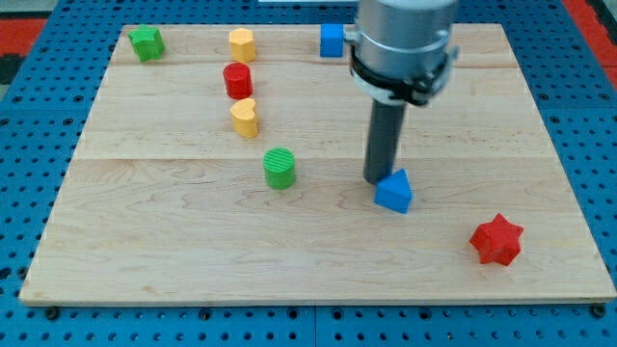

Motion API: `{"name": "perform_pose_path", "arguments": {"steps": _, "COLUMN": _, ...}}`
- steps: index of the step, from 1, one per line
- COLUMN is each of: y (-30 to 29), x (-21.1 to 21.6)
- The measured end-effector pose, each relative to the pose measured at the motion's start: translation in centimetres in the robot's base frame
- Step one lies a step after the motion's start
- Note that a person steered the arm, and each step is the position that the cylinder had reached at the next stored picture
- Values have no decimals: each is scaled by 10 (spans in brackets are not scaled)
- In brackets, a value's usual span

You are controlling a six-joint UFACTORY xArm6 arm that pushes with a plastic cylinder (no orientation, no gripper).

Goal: Drag green circle and yellow heart above blue triangle

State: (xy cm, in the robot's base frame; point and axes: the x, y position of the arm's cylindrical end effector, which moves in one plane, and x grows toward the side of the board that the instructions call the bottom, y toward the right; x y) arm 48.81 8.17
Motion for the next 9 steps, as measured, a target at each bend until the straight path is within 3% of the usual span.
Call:
{"name": "perform_pose_path", "arguments": {"steps": 1, "y": 2, "x": 24}}
{"name": "perform_pose_path", "arguments": {"steps": 2, "y": 40, "x": 39}}
{"name": "perform_pose_path", "arguments": {"steps": 3, "y": 16, "x": 39}}
{"name": "perform_pose_path", "arguments": {"steps": 5, "y": -199, "x": 17}}
{"name": "perform_pose_path", "arguments": {"steps": 6, "y": -191, "x": -13}}
{"name": "perform_pose_path", "arguments": {"steps": 7, "y": -106, "x": -25}}
{"name": "perform_pose_path", "arguments": {"steps": 8, "y": -108, "x": -32}}
{"name": "perform_pose_path", "arguments": {"steps": 9, "y": -67, "x": -39}}
